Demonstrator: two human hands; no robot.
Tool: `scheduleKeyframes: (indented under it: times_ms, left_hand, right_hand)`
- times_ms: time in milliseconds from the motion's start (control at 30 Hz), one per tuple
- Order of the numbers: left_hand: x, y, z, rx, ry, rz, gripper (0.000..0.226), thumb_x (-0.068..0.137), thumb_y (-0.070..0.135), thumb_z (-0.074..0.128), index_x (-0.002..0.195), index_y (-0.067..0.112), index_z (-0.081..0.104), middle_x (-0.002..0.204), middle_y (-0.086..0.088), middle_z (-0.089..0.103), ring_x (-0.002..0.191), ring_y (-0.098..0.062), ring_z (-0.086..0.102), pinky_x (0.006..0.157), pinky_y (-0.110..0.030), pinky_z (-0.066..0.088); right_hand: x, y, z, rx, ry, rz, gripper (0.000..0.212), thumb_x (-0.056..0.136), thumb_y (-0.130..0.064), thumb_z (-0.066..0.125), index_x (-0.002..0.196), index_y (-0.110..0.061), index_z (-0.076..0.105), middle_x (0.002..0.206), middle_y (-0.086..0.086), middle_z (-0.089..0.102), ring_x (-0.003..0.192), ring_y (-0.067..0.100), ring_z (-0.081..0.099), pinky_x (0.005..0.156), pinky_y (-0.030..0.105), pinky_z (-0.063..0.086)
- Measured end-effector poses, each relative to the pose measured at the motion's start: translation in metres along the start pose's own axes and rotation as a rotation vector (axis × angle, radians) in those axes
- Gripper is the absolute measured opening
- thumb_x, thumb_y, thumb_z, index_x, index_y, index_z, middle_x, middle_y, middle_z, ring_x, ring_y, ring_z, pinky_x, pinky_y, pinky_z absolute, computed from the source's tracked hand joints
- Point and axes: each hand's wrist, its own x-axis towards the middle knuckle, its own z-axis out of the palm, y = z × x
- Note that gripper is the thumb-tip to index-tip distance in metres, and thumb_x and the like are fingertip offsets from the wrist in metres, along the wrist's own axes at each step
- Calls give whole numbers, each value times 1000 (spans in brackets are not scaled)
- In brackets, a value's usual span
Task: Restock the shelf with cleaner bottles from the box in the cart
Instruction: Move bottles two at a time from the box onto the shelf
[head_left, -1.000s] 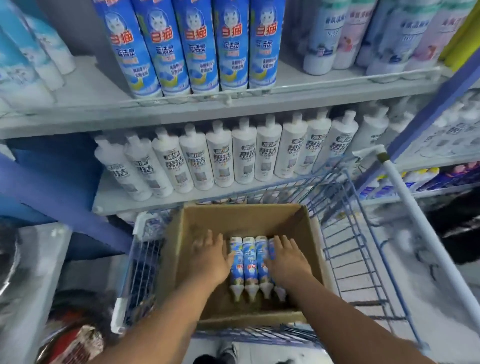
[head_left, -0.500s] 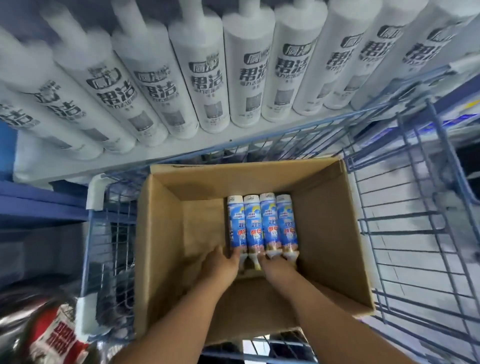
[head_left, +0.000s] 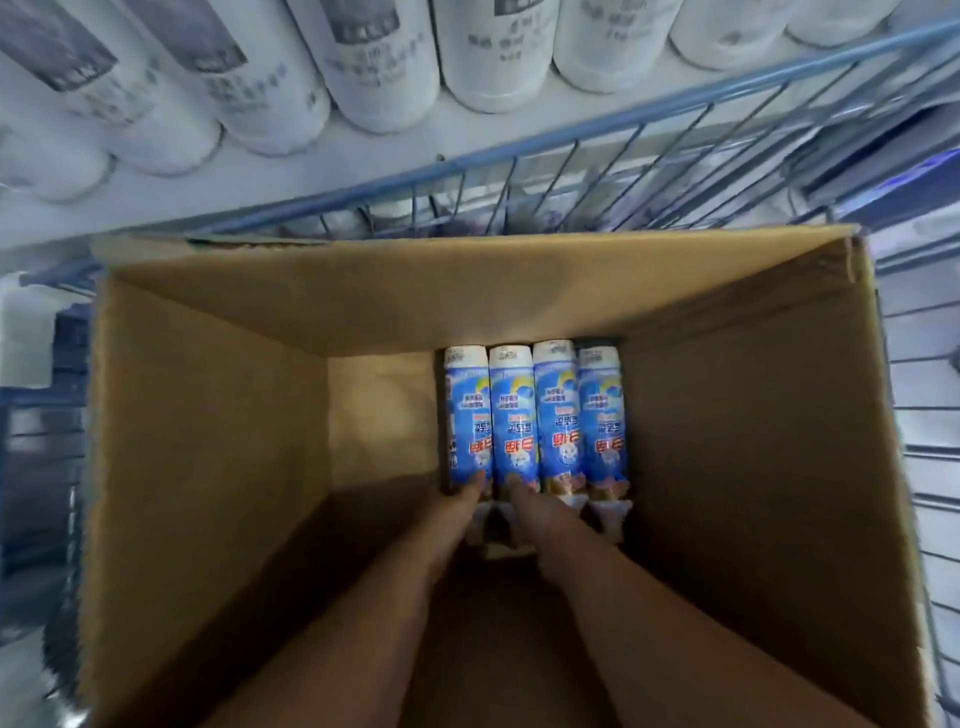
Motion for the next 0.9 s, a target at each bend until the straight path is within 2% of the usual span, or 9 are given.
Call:
scheduleKeyframes:
  times_ms: [67, 133, 233, 300, 500, 600, 700, 767, 900]
  left_hand:
    - [26, -19, 0, -53, 32, -7, 90, 54, 74, 81, 129, 28, 60, 123, -1, 69, 111, -23, 66, 99, -51, 51]
    - [16, -13, 0, -92, -16, 10, 72, 68, 51, 86, 128, 20, 60, 114, -6, 73, 102, -25, 72, 93, -52, 55]
    - [-9, -1, -6, -102, -45, 63, 53, 81, 26, 81, 126, 14, 56, 108, -7, 74, 96, -22, 74, 89, -48, 58]
    - [-21, 4, -12, -104, -86, 76, 52, 80, 26, 82, 125, 16, 57, 108, -5, 75, 95, -20, 74, 88, -46, 58]
    - [-77, 26, -19, -116, -93, 111, 43, 85, 43, 74, 117, 16, 64, 105, -4, 76, 95, -21, 73, 87, -37, 57]
    - [-97, 37, -21, -108, -51, 86, 71, 66, 71, 70, 112, 17, 70, 100, -4, 77, 94, -24, 73, 93, -41, 56]
    - [-118, 41, -25, -92, -24, 76, 86, 48, 85, 64, 101, 17, 72, 95, -6, 76, 93, -28, 72, 84, -40, 56]
    - [-145, 43, -30, -84, 11, 94, 70, 61, 80, 66, 93, 18, 71, 93, -5, 75, 91, -27, 71, 84, -43, 57]
    - [-173, 32, -37, -94, 65, 136, 94, 31, 94, 66, 89, 22, 77, 84, 0, 78, 83, -23, 74, 83, -44, 60]
  right_hand:
    - [6, 7, 4, 104, -8, 15, 33, 104, -32, 50, 126, -9, 55, 111, 7, 66, 101, 23, 63, 69, 29, 50]
    - [9, 10, 4, 205, 10, 11, 23, 101, -26, 57, 103, -2, 55, 98, 7, 67, 110, 30, 63, 89, 44, 53]
    - [-1, 9, -5, 173, -104, 16, 18, 100, -30, 59, 108, -14, 57, 96, -1, 65, 97, 16, 60, 70, 35, 50]
    - [-10, 8, -12, 94, -143, -5, 30, 97, -38, 61, 121, -21, 55, 106, -3, 66, 93, 12, 59, 66, 32, 46]
    - [-47, -8, -20, 77, -60, -68, 43, 84, -40, 78, 115, -15, 64, 112, 3, 70, 106, 23, 65, 100, 44, 50]
    - [-70, -18, -19, 99, -10, -75, 74, 59, -55, 85, 118, -16, 63, 110, 6, 71, 101, 28, 68, 87, 44, 58]
    - [-113, -19, -23, 56, 9, -34, 52, 81, -50, 75, 115, -14, 59, 105, 7, 69, 88, 25, 68, 59, 31, 54]
    - [-138, -11, -28, 72, 40, -33, 36, 88, -45, 70, 106, -16, 58, 101, 7, 69, 87, 23, 67, 56, 29, 50]
    - [-183, 5, -30, 119, 51, -146, 54, 76, -59, 71, 112, -20, 61, 113, 6, 69, 98, 25, 68, 62, 31, 54]
